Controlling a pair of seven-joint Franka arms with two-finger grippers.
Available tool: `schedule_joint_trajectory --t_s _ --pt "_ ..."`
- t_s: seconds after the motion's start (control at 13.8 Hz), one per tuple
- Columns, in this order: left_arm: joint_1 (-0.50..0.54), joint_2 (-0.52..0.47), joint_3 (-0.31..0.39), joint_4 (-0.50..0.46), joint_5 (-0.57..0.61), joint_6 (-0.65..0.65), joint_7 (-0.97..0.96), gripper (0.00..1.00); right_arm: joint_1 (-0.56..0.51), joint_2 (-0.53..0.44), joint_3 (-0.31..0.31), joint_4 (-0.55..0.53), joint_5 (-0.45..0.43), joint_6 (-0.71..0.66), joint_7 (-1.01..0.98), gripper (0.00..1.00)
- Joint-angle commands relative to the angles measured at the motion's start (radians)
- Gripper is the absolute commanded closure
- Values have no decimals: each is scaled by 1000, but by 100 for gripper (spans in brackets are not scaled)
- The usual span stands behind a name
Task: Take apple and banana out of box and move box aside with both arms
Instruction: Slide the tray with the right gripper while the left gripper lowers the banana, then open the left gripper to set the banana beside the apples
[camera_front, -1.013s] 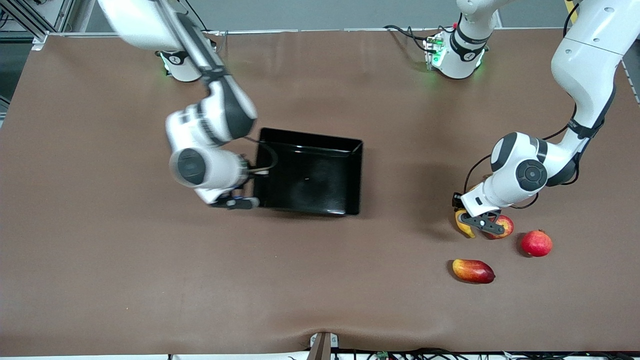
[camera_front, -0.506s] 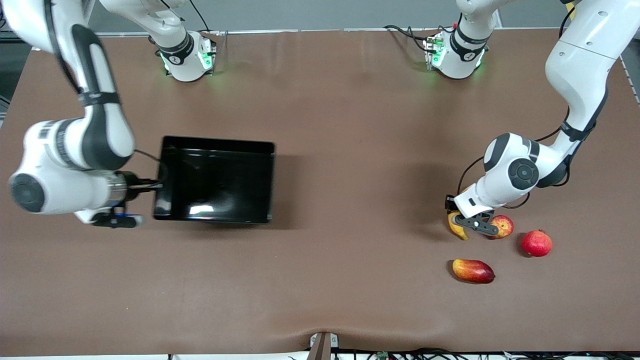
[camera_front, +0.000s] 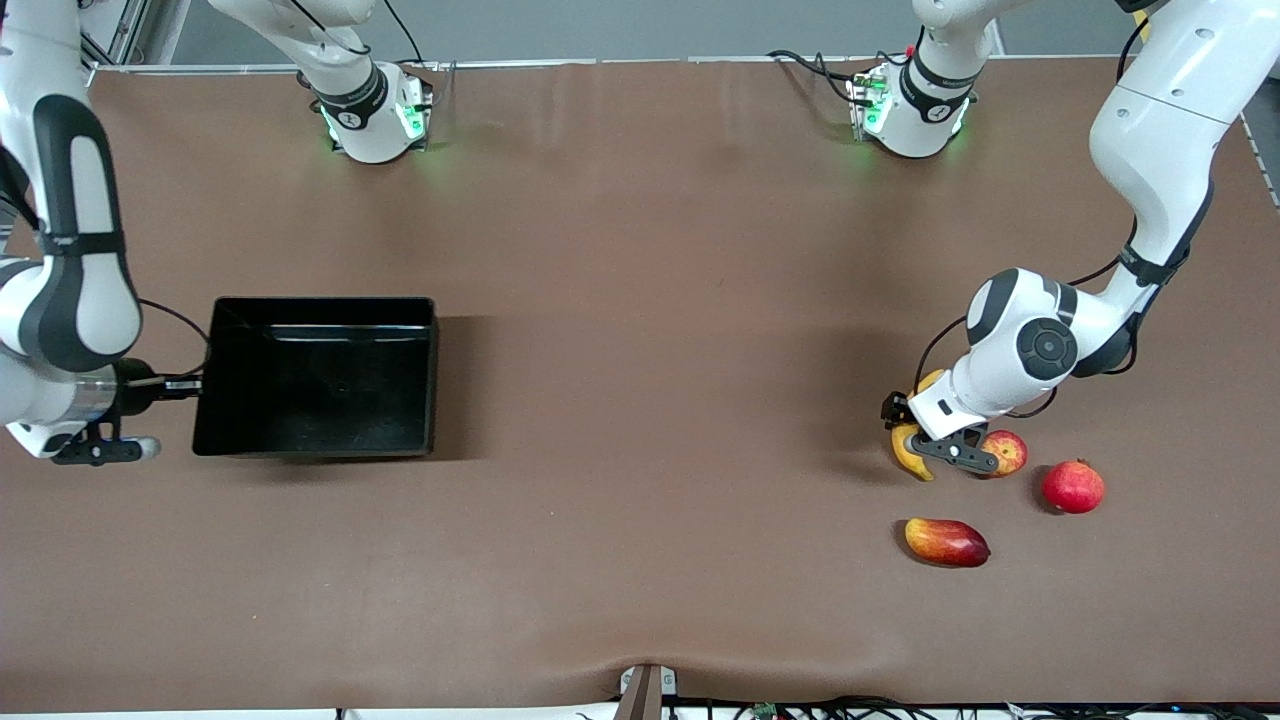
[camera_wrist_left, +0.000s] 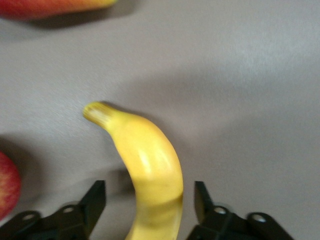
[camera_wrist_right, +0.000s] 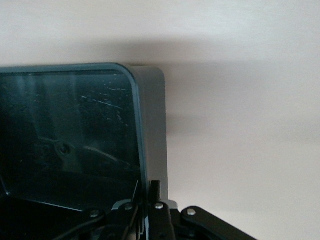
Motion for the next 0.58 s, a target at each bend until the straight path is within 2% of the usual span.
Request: schedule_joint_trajectory --t_s 0.0,0.29,0.36,0.43,0.51 --pt "5 -98 -10 -17 13 -18 -65 0 -61 30 23 3 -17 31 -55 100" --pt "7 -259 -51 -10 7 -191 -194 0 -110 73 24 3 -25 80 -103 100" --pt "7 -296 -68 -2 4 -235 -214 0 -130 88 24 3 -23 88 -127 96" --pt "7 -331 -74 19 -4 -290 -224 0 -140 102 24 4 -19 85 -129 33" --pt "7 -354 -76 62 -19 -385 -224 0 -143 102 24 7 -16 78 -129 0"
